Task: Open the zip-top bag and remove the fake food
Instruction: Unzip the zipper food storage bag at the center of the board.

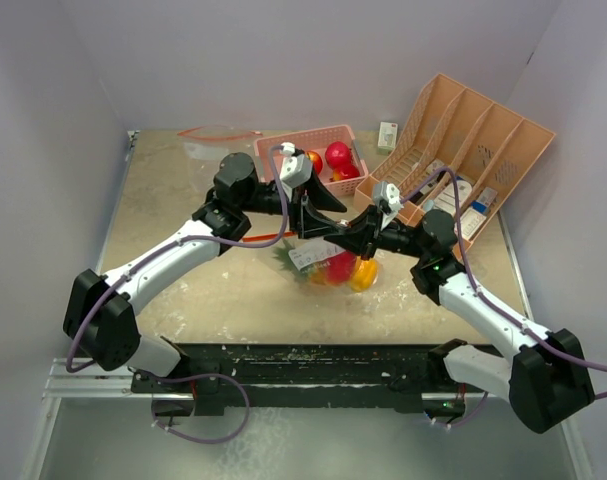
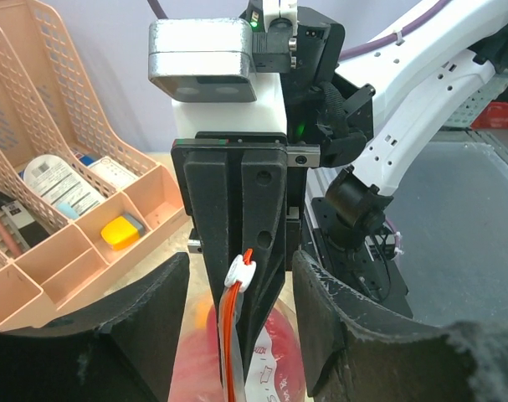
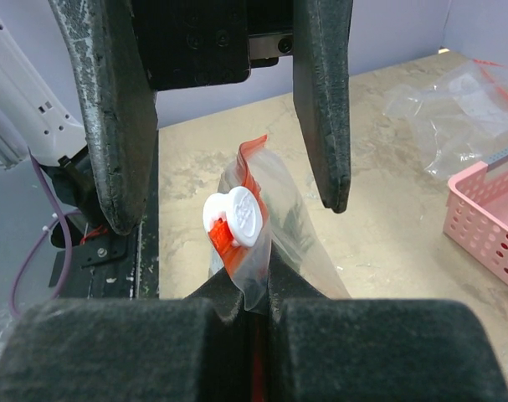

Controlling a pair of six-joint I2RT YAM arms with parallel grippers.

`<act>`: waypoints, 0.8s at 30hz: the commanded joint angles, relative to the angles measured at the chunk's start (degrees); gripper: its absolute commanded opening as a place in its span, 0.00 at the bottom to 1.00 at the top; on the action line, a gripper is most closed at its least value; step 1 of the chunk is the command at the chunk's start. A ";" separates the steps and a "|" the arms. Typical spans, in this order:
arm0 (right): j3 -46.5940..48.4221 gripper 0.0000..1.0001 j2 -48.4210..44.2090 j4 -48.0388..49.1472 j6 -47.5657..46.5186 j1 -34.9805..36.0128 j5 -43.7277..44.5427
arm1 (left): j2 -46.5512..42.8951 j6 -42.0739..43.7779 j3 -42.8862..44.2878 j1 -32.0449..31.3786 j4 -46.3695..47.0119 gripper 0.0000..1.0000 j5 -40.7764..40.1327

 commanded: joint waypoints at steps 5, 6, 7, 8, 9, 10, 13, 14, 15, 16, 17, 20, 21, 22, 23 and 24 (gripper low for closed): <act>1.93 0.00 -1.26 3.15 1.13 -0.23 -0.48 | -0.14 1.02 2.39 -0.52 2.07 0.51 0.94; 2.02 0.00 -1.22 3.17 1.19 -0.23 -0.48 | -0.11 0.98 2.45 -0.53 2.12 0.50 0.98; 2.02 0.00 -1.18 3.15 1.22 -0.21 -0.48 | 0.02 0.95 2.47 -0.58 2.15 0.48 1.07; 2.02 0.00 -1.24 3.14 1.27 -0.23 -0.48 | 0.12 0.97 2.44 -0.62 2.14 0.46 1.16; 2.02 0.00 -1.30 3.17 1.29 -0.23 -0.36 | 0.20 0.95 2.40 -0.62 2.12 0.44 1.29; 2.02 0.00 -1.39 3.15 1.34 -0.23 -0.24 | 0.33 0.95 2.44 -0.62 2.07 0.43 1.37; 2.02 0.00 -1.68 2.89 1.38 -0.23 0.13 | 0.65 1.08 2.37 -0.71 1.73 0.40 1.82; 2.02 0.00 -1.70 2.90 1.41 -0.23 0.20 | 0.55 1.24 2.19 -0.79 1.74 0.38 1.71; 1.94 0.00 -1.70 2.82 1.39 -0.22 0.29 | 0.48 1.33 2.06 -0.80 1.76 0.36 1.69; 1.95 0.00 -1.74 2.80 1.43 -0.21 0.36 | 0.45 1.38 1.99 -0.80 1.78 0.33 1.59; 1.93 0.00 -1.71 2.83 1.39 -0.23 0.39 | 0.37 1.47 1.93 -0.79 1.71 0.31 1.63; 2.00 0.00 -1.78 2.71 1.39 -0.23 0.49 | 0.29 1.64 1.95 -0.80 1.50 0.25 1.58; 2.02 0.00 -1.74 2.71 1.39 -0.19 0.56 | 0.26 1.65 1.90 -0.75 1.54 0.23 1.46; 2.02 0.00 -1.86 2.68 1.36 -0.23 0.58 | 0.26 1.75 1.94 -0.73 1.54 0.20 1.34; 2.02 0.00 -1.92 2.56 1.38 -0.23 0.58 | 0.28 1.78 1.95 -0.77 1.46 0.17 1.27; 2.02 0.00 -2.00 2.58 1.32 -0.23 0.58 | 0.26 1.74 1.95 -0.77 1.45 0.14 1.27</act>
